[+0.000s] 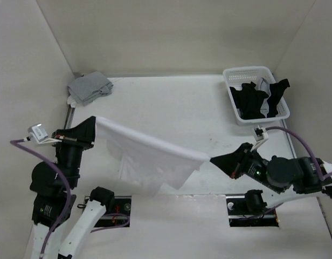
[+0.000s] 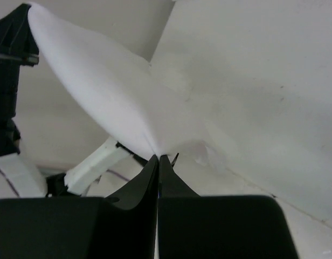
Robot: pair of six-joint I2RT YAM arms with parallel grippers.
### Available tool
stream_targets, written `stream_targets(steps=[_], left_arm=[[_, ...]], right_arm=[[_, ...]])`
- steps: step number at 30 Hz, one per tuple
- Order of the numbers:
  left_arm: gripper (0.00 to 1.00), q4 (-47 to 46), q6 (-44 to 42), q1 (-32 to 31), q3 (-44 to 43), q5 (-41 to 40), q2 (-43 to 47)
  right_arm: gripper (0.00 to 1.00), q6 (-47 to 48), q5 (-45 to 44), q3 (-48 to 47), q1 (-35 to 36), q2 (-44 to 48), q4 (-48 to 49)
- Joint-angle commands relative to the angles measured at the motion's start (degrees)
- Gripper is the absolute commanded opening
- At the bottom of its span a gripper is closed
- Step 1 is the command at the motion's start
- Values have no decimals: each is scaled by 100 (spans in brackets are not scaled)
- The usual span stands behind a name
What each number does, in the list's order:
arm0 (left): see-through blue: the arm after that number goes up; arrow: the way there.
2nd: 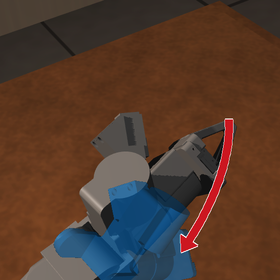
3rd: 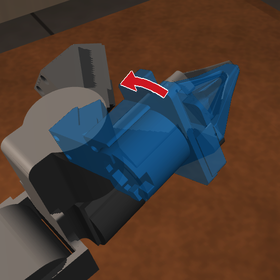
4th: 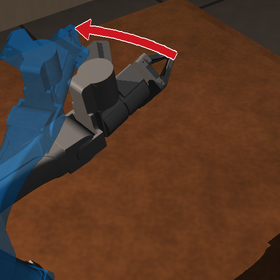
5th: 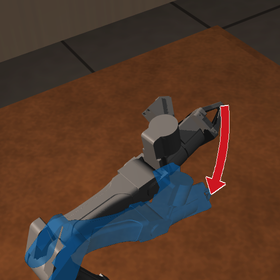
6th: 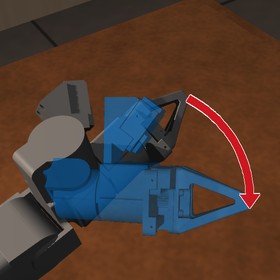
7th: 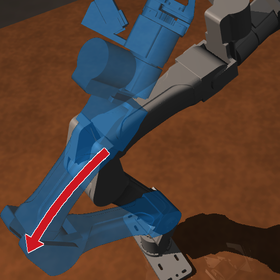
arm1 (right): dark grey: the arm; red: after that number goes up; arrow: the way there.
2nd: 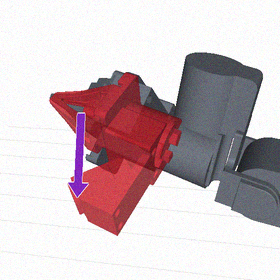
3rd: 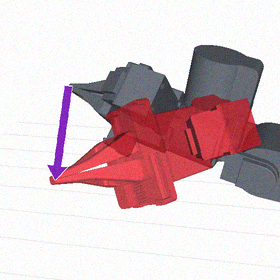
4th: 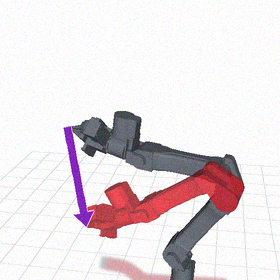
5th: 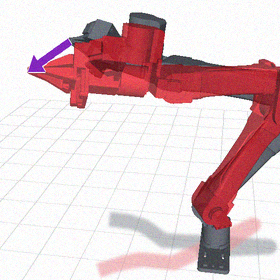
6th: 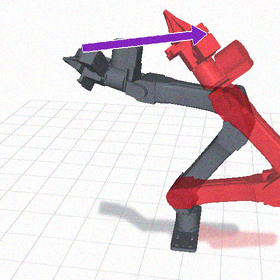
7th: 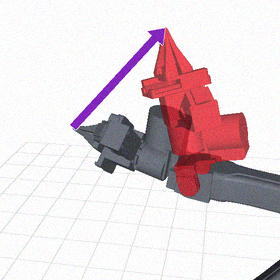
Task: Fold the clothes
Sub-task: Fold the tank top
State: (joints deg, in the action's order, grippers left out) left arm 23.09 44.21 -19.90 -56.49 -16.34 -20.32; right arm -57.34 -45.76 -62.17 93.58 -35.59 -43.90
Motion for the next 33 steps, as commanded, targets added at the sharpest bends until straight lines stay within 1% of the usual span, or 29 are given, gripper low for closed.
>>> stream_targets(steps=[1, 2, 4, 5, 7, 10, 12, 13, 14, 15, 17, 19, 21, 22, 26, 29, 31, 33], left_arm=[[1, 1030, -167, 61, -135, -177, 36], [1, 1083, -141, 70, -39, -151, 45], [2, 1110, -44, 70, 303, -142, 19], [2, 1110, 0, 52, 462, -133, -7], [2, 1022, 88, 26, 962, -150, -86], [2, 558, 150, 131, 1665, -168, -533], [2, -56, 254, 245, 2009, -89, -1103], [2, -459, 307, 280, 2141, -98, -1480], [2, -933, 360, 316, 2246, -80, -1928], [2, -1364, 439, 333, 2265, -54, -2402], [2, -2156, 457, 325, 2117, -150, -3456], [2, -2746, 414, 333, 1766, -150, -4459], [2, -3081, 387, 342, 1432, -159, -5276], [2, -3204, 361, 368, 1221, -133, -5664], [2, -3513, 361, 693, 501, 42, -6851], [2, -3487, 413, 904, -45, 332, -7380], [2, -3487, 466, 984, -248, 473, -7460], [2, -3478, 475, 1001, -336, 552, -7461]], right_arm=[[0, -304, -934, -506, 761, -325, -953], [0, -313, -918, -506, 841, -351, -954], [1, -243, -691, -332, 527, -326, -832], [1, -164, -410, -157, 229, -264, -709], [1, 73, 423, 431, -569, -63, -218], [1, 670, 2048, 1460, -2308, 53, 810], [1, 1092, 3435, 2057, -3993, -210, 1521], [0, 1294, 3990, 2312, -4706, -411, 1925], [0, 1452, 4378, 2480, -5270, -657, 2329], [0, 1602, 4574, 2569, -5754, -990, 2681], [0, 1831, 4698, 2483, -6459, -1798, 3254], [1, 1946, 4734, 2176, -6786, -2685, 3711], [1, 2016, 4803, 1799, -6910, -3520, 3984], [1, 2095, 4900, 1483, -6997, -4134, 4151], [1, 2218, 5024, 507, -7376, -5578, 4364], [0, 2227, 5147, -223, -7587, -6230, 4302], [0, 2280, 5130, -593, -7605, -6372, 4127], [0, 2315, 5095, -761, -7605, -6364, 4021]])
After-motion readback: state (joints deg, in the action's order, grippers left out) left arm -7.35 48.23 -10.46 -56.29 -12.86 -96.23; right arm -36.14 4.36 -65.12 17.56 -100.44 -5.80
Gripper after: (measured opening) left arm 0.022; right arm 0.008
